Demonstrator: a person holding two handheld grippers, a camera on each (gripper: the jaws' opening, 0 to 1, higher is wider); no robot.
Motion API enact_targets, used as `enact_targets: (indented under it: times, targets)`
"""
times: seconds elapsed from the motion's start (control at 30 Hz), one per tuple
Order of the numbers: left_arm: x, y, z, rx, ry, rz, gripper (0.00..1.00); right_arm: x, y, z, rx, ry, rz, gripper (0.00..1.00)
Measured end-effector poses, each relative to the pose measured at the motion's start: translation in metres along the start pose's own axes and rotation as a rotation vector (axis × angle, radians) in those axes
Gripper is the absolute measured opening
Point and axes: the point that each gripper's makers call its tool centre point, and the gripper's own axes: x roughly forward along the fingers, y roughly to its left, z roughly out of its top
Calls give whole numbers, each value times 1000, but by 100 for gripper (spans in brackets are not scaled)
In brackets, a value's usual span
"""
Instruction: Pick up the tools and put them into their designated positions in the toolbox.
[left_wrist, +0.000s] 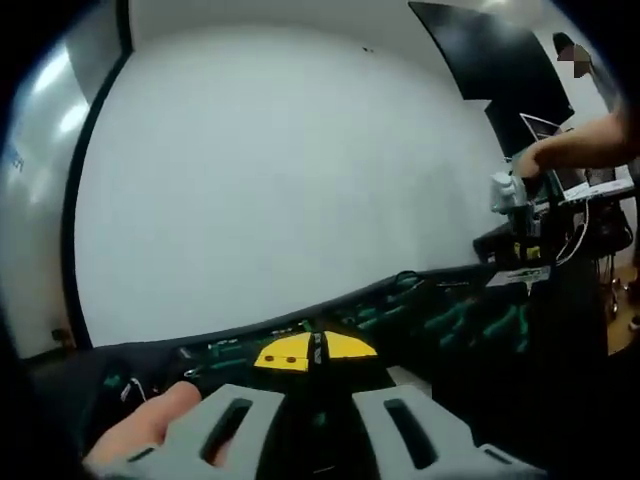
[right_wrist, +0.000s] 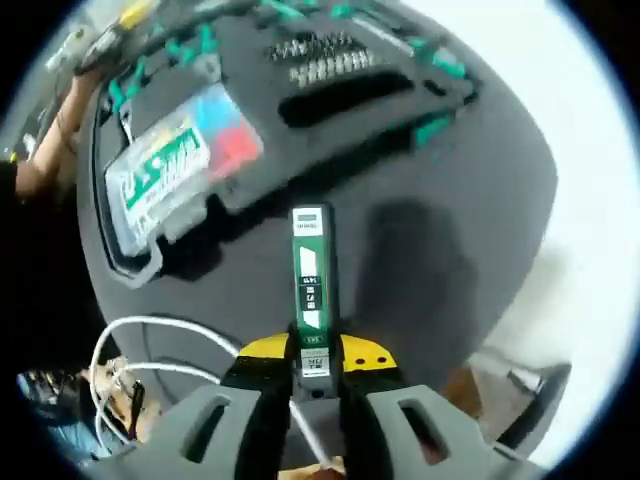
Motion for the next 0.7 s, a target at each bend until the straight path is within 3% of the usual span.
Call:
enact_targets:
  times: [0.07,0.1,0.17,0.2,0.27,0.47,0.53,0.7]
  targets:
    - [0,0,0,-4,-2,-1,5,-6,1,0,70,-22,-27,29]
    - [0,0,-1,-5,0,-2,5,-8,-4,-3,56,-21,-11,31]
    - [0,-1,-2,-2,4,-2,5,-11,-6,11,-27,-94,-15,24]
    - [0,-1,-2,-1,5,-3,5,-12,-2,17,-17,-119,-1,24]
    - [0,-1,-2,0,5,-4,5,-11,1,23,4,-120,15,24]
    - [1,-2,-5,1,20,-4,5,5,11,31,-51,-116,58,16]
    - [1,-2,-5,3,21,-4,5,5,-10,34,-65,-129,78,15]
    - [-1,-3,-3,-2,17,-2,5,-6,-24,27,-52,-141,54,14]
